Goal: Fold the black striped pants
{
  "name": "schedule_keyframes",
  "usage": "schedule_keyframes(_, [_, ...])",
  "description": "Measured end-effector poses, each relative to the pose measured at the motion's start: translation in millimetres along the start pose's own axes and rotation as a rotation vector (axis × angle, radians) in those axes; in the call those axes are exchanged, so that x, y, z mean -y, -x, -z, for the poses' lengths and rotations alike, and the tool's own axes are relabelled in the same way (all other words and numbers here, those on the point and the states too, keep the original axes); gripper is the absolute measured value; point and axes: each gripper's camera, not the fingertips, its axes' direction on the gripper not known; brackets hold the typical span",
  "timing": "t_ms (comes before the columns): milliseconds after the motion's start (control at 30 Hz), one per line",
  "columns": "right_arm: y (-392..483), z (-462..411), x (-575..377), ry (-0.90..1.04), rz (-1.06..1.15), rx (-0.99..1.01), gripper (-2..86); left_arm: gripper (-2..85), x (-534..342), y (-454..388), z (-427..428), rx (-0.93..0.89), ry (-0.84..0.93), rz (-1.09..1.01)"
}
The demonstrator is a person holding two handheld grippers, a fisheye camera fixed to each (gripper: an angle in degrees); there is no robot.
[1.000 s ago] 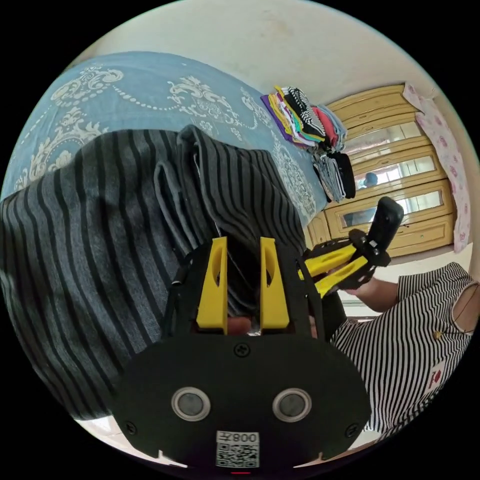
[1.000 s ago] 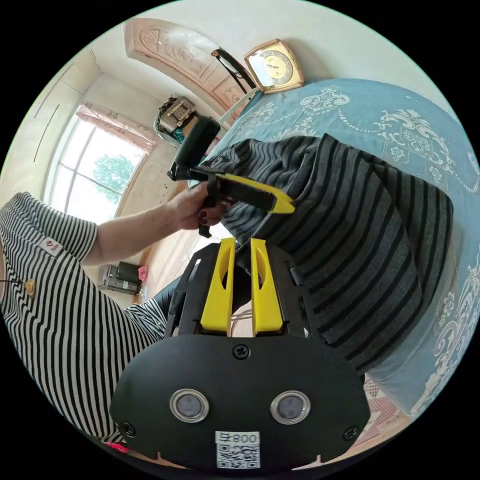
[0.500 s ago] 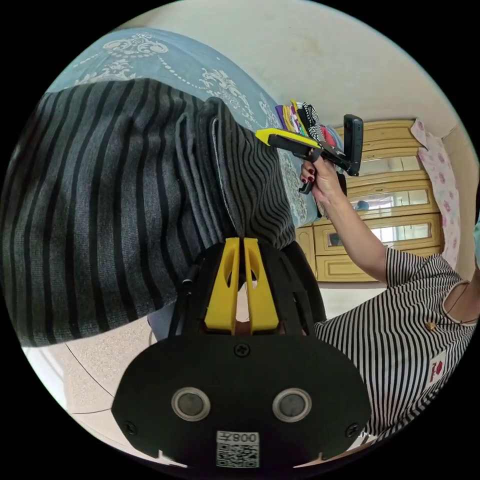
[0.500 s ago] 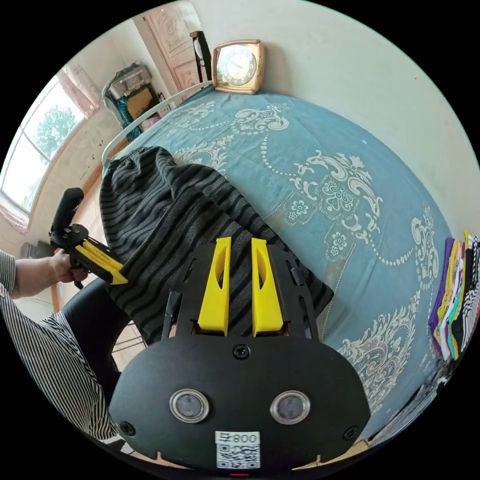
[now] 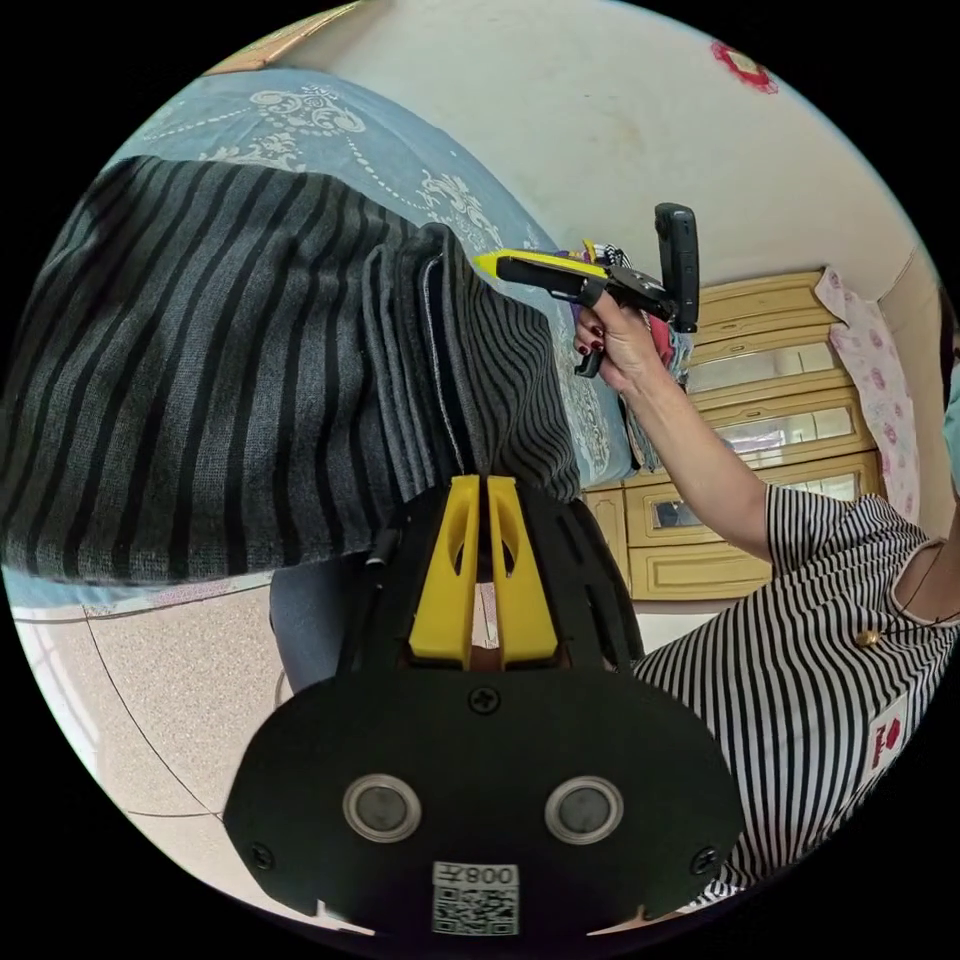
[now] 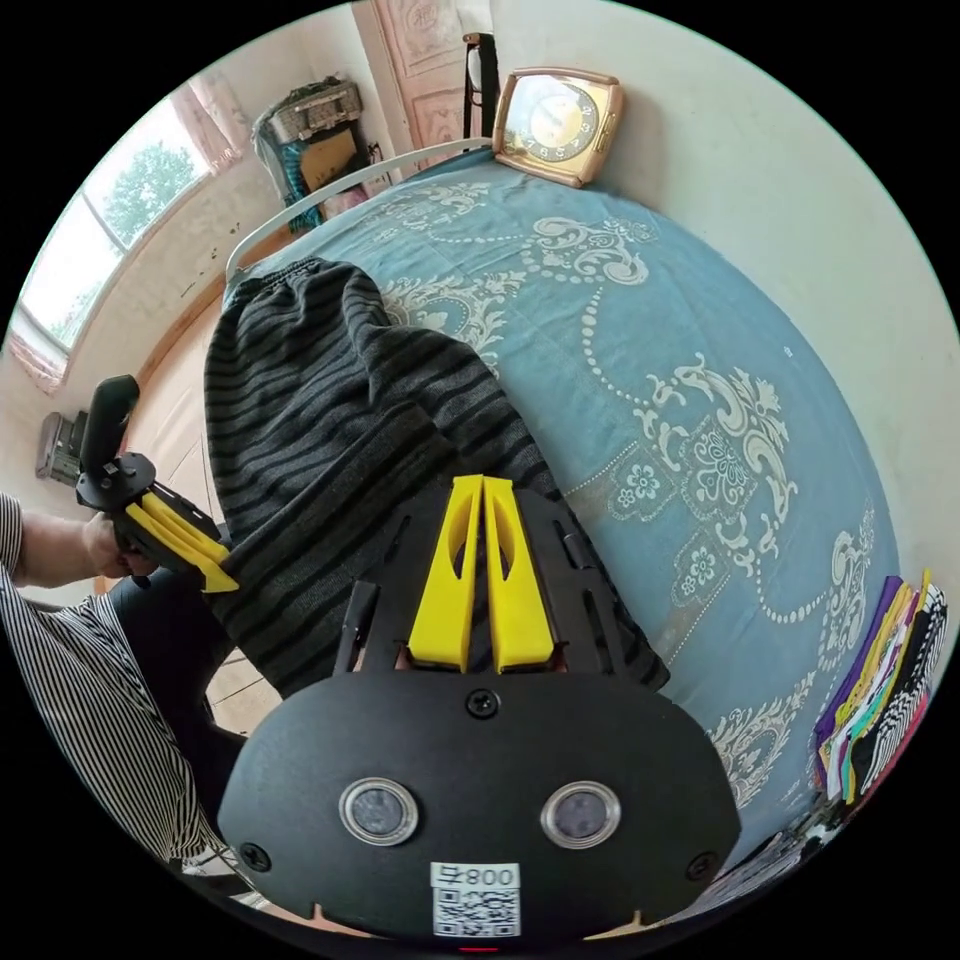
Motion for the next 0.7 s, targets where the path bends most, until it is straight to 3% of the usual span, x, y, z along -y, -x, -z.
schedule_keyframes(167, [-0.1,-20.0,35.8,0.018,0.098,0.055,6.9,2.8,-21.4,3.9,3.2,0.027,-0.003,0.023])
schedule_keyframes(400, [-23.8,-62.8,79.8,0.187,0.169,0.221,6.8,7.0,-44.3,-7.1,31.7,0.172,-0.071,0.042])
schedule_keyframes(700, [-43.7,-82.8,103.1,0.214,0.156,0.267,6.1,6.6,-38.0,9.1,1.3,0.106,0.089,0.092])
